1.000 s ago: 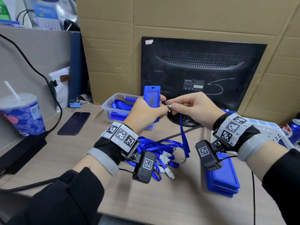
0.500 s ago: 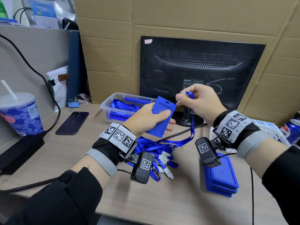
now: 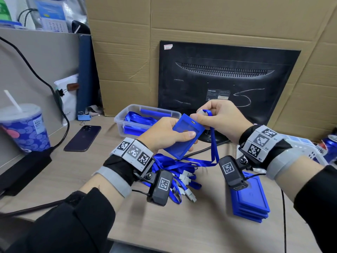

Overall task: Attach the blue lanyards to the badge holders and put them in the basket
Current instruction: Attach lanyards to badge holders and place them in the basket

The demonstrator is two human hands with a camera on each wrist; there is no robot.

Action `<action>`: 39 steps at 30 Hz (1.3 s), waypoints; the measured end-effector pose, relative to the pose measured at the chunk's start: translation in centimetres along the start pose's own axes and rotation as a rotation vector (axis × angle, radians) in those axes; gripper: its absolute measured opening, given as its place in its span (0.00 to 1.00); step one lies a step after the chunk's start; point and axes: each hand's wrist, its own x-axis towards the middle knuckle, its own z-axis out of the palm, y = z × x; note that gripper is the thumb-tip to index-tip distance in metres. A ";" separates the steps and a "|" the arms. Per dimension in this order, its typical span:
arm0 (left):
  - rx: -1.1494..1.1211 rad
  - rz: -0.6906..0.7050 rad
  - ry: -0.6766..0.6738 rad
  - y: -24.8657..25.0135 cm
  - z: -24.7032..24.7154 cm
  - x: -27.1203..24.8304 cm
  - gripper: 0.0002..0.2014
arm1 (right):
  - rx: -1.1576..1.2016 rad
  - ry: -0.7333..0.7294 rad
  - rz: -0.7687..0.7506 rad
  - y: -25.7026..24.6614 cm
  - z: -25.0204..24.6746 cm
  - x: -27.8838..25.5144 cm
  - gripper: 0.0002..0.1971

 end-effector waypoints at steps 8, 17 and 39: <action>0.011 -0.050 -0.011 0.1 0.2 0.0 0.13 | 0.034 -0.044 0.013 -0.1 -0.2 -0.2 0.09; 0.022 -0.084 0.069 0.4 0.2 0.1 0.13 | 0.025 -0.082 0.040 -0.5 -0.2 -0.6 0.10; 0.012 -0.124 0.102 0.3 0.4 0.0 0.14 | -0.170 -0.161 -0.001 -0.2 -1.0 -0.4 0.07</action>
